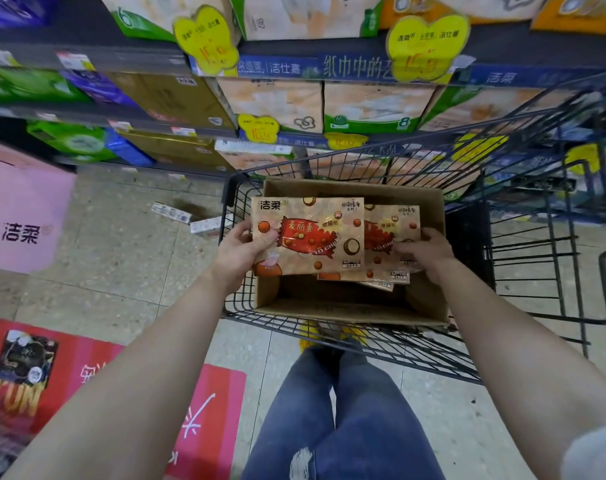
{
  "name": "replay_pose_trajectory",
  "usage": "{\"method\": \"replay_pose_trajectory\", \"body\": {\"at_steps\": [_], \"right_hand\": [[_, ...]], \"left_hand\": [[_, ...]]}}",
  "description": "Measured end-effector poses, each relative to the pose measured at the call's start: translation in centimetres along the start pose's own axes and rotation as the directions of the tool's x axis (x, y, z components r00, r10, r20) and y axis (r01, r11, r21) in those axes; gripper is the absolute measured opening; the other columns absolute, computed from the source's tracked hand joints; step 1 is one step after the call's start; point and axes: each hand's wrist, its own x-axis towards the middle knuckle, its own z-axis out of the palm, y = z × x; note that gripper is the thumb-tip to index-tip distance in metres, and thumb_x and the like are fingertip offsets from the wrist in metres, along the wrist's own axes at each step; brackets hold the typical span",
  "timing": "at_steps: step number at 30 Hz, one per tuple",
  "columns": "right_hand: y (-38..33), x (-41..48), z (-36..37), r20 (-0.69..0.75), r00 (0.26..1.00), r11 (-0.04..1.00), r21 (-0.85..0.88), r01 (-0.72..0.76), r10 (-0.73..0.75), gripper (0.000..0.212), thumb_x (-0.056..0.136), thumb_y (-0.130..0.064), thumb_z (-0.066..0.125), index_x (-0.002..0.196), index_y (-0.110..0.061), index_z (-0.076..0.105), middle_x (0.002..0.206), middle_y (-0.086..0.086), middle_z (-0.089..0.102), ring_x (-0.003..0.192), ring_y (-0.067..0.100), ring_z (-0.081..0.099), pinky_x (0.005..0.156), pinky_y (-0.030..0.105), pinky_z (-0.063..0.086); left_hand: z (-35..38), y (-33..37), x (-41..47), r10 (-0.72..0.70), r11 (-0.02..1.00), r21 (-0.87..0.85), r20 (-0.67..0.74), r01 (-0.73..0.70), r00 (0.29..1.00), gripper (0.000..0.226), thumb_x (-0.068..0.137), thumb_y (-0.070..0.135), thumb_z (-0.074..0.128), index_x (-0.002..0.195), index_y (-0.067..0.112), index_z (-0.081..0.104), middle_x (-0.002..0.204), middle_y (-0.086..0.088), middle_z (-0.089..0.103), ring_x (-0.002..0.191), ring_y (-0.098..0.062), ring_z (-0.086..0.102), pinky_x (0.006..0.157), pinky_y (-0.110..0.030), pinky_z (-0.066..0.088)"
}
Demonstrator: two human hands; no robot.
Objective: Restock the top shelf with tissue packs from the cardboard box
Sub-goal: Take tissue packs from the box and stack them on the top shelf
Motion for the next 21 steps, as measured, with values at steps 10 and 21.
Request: {"method": "replay_pose_trajectory", "body": {"at_steps": [10, 21], "right_hand": [[0.2, 0.2, -1.1, 0.130, 0.991, 0.988, 0.150, -0.034, 0.015, 0.093, 0.066, -0.035, 0.093, 0.147, -0.022, 0.050, 0.123, 0.003, 0.071, 0.110, 0.023, 0.068, 0.076, 0.037, 0.053], [-1.5, -3.1, -1.5, 0.113, 0.990, 0.990, 0.124, 0.073, -0.087, 0.046, 0.084, -0.023, 0.083, 0.127, -0.017, 0.067, 0.107, 0.005, 0.077, 0.085, 0.013, 0.074, 0.063, 0.029, 0.056]], "left_hand": [[0.0, -0.8, 0.4, 0.041, 0.999, -0.035, -0.022, -0.042, 0.999, 0.072, 0.088, 0.020, 0.081, 0.152, 0.021, 0.047, 0.122, -0.007, 0.074, 0.103, -0.022, 0.077, 0.091, -0.047, 0.062], [-1.0, -0.4, -1.5, 0.038, 0.992, -0.118, -0.018, -0.040, 0.999, 0.068, 0.089, 0.009, 0.079, 0.149, 0.020, 0.048, 0.126, -0.012, 0.071, 0.103, -0.028, 0.077, 0.075, -0.043, 0.065]]}}
